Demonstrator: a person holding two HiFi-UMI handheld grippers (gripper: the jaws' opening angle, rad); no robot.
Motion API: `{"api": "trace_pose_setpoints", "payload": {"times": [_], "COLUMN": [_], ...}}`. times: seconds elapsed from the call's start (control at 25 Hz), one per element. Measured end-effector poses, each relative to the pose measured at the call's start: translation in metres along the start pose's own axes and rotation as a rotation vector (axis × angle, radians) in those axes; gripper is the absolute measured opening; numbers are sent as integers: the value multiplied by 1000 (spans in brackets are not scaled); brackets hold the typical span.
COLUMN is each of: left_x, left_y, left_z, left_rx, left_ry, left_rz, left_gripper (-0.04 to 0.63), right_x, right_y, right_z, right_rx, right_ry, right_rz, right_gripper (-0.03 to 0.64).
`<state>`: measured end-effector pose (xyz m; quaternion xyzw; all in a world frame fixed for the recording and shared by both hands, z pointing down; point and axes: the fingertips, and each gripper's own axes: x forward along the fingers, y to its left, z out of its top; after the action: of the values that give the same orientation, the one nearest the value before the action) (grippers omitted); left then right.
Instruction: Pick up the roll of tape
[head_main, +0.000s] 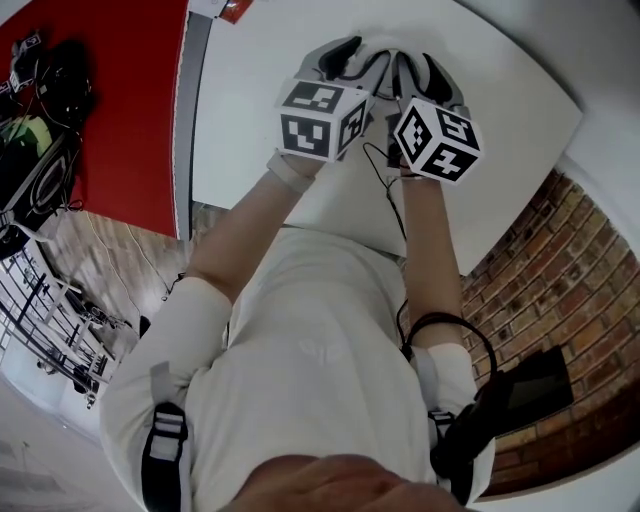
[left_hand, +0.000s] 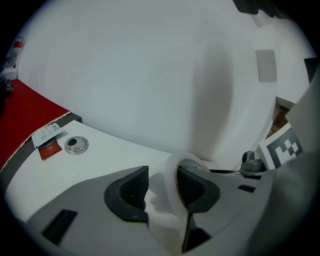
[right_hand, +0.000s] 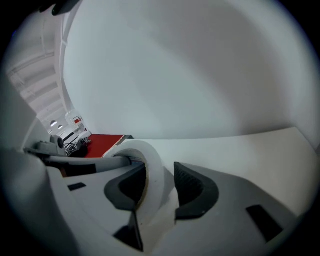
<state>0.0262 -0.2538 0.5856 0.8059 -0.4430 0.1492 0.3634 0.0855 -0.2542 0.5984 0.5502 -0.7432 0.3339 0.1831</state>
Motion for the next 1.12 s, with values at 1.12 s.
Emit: {"api": "trace_pose_setpoints", "payload": {"times": [1.12], "left_x": [-185], "left_y": [-148], "left_z": [118], "left_rx": [228], "left_ry": [-458], "left_rz": [64], "left_gripper": [166], "right_x": [-212], "right_y": [79], "right_z": [132], "right_rx": [-194], "right_ry": [-443], "right_rz": [122], "right_gripper": [167]}}
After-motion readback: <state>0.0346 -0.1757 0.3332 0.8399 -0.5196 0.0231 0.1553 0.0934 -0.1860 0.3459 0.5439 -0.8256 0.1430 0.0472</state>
